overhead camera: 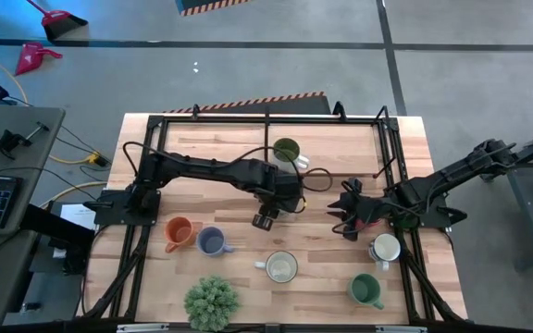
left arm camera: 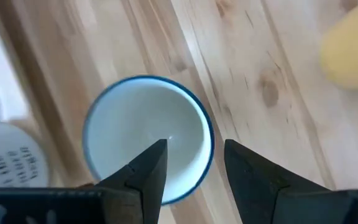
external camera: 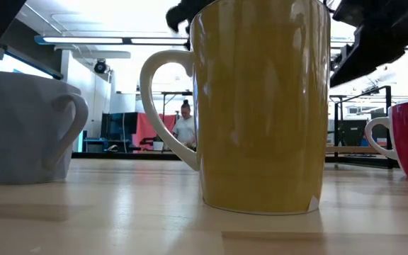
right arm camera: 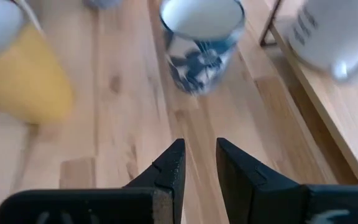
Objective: Place coffee mugs
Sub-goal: Put the left blue patterned mug on the shelf
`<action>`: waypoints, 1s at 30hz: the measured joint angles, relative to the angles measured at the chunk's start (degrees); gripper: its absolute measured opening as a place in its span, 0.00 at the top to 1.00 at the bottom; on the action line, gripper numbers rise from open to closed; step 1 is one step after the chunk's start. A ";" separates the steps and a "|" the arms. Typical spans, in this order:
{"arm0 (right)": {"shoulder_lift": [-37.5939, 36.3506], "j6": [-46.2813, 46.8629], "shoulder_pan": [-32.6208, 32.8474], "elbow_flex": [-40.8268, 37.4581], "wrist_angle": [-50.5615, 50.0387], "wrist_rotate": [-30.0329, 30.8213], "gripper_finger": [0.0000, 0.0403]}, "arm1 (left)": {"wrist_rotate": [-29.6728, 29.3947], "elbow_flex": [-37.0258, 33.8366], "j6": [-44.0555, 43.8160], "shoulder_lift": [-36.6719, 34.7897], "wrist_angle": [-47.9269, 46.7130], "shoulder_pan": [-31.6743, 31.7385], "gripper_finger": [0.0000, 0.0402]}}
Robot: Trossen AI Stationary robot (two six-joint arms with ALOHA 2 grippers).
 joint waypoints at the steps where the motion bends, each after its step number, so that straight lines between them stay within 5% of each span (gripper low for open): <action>1: 0.06 -1.04 -0.01 0.01 1.52 -0.13 0.83 | -0.07 1.34 0.02 -0.01 -1.30 0.00 0.63; 8: 5.52 -3.12 -4.67 0.93 7.01 -5.35 0.83 | -0.15 6.35 -1.19 -0.05 -14.90 0.49 0.63; 16: 16.19 -18.41 -7.73 13.99 5.33 -8.14 0.83 | 2.47 4.29 -6.08 -1.95 -25.97 4.07 0.63; 22: 17.25 -22.68 -9.45 19.29 3.94 -10.67 0.83 | 2.74 -8.10 -8.76 -17.51 -24.14 7.27 0.64; 30: 19.57 -22.82 -15.37 20.24 9.30 -19.95 0.83 | 2.48 -35.43 -14.38 -46.66 -4.25 8.23 0.64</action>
